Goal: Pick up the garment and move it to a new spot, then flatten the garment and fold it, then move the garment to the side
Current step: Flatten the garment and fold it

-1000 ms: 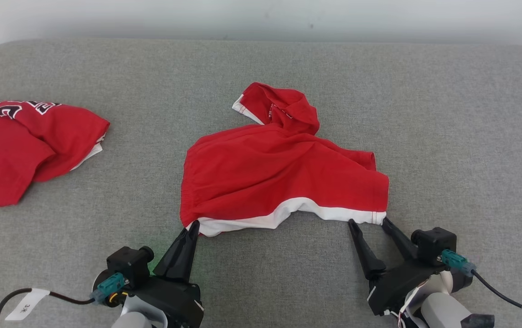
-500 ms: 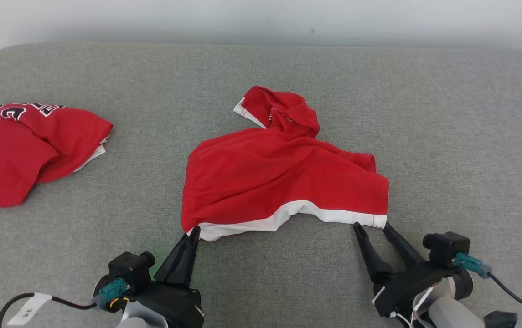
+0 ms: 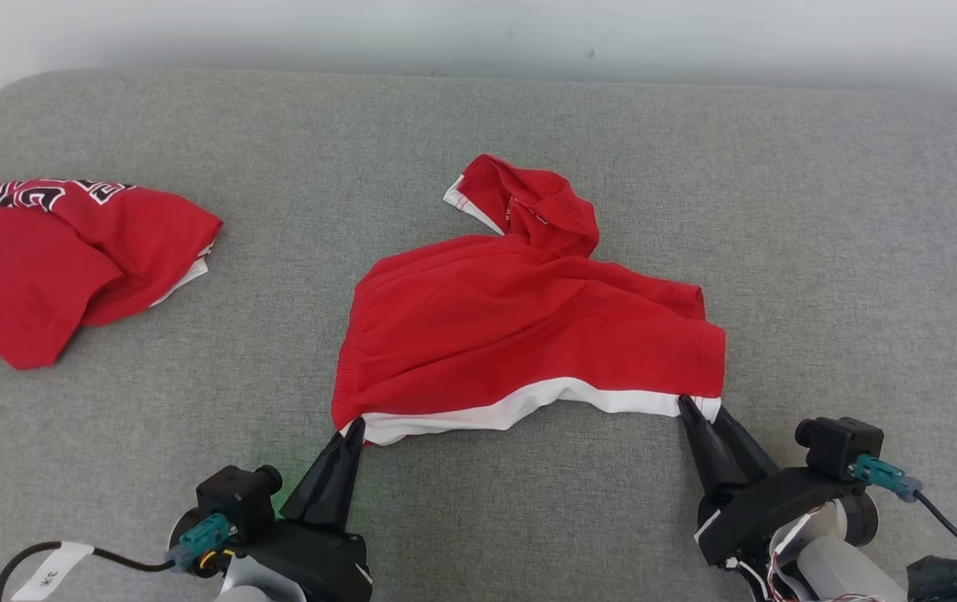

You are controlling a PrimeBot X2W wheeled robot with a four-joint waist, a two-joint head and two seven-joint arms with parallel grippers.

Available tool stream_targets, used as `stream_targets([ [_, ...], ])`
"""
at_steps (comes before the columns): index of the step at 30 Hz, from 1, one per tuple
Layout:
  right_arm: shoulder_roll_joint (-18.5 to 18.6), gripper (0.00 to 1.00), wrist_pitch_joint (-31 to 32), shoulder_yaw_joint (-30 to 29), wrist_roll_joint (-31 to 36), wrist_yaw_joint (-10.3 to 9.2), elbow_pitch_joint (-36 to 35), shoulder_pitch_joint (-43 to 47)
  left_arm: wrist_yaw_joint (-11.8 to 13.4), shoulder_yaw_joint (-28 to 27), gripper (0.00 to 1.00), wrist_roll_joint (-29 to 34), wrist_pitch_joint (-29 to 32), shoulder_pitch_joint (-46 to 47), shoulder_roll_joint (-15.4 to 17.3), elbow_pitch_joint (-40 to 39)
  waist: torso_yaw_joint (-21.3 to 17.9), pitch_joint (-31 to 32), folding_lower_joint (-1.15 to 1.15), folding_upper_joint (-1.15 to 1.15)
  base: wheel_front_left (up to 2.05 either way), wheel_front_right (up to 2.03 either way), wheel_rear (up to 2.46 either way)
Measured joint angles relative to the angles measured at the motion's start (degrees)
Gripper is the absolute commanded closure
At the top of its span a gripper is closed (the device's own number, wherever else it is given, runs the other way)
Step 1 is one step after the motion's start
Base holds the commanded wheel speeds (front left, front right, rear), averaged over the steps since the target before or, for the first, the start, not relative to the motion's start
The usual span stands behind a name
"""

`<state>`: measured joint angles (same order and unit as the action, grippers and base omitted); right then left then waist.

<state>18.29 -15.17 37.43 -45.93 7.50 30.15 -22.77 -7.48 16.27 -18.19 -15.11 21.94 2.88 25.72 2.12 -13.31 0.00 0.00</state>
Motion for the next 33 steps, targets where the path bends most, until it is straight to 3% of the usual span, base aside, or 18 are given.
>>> stream_targets([
  [4,0.66,0.65,-0.01,1.10,-0.02,0.00,0.26,-0.04,0.00,-0.12,1.00,-0.01,0.00,-0.25,0.01,-0.09,-0.21,-0.06,0.00,0.00,0.00,0.00,0.00],
  [6,0.84,0.89,-0.03,1.47,-0.04,0.00,0.58,-0.22,0.00,-0.09,1.00,-0.12,0.00,-0.25,0.00,-0.15,-0.34,-0.09,0.00,0.00,0.00,0.00,0.00],
  [8,0.88,1.00,-0.03,1.60,-0.07,0.00,0.74,-0.29,0.00,-0.08,1.00,-0.14,0.00,-0.24,0.01,-0.15,-0.41,-0.09,0.00,0.00,0.00,0.00,0.00],
  [16,1.18,1.00,0.03,1.43,0.08,0.00,-0.93,-1.30,0.00,0.15,1.00,-0.91,0.00,0.61,0.02,0.09,-0.39,1.21,0.01,0.01,0.00,0.00,0.00],
  [21,1.92,1.00,0.03,-2.27,0.10,0.00,-4.21,-1.77,0.00,2.83,1.00,-1.97,0.00,2.97,1.41,-0.64,-0.01,3.48,0.01,0.00,0.00,0.00,0.00],
  [28,2.19,1.00,0.03,-2.57,-0.88,0.00,-7.32,-5.76,0.00,7.30,1.00,-4.55,0.00,11.36,6.66,-0.70,0.70,7.88,0.00,0.00,0.00,0.00,0.00],
  [33,2.25,1.00,0.03,-1.91,-2.46,0.00,-7.17,-12.91,0.00,11.14,1.00,-7.39,0.01,21.98,12.10,1.89,1.07,10.65,0.00,0.00,0.00,0.00,0.00],
])
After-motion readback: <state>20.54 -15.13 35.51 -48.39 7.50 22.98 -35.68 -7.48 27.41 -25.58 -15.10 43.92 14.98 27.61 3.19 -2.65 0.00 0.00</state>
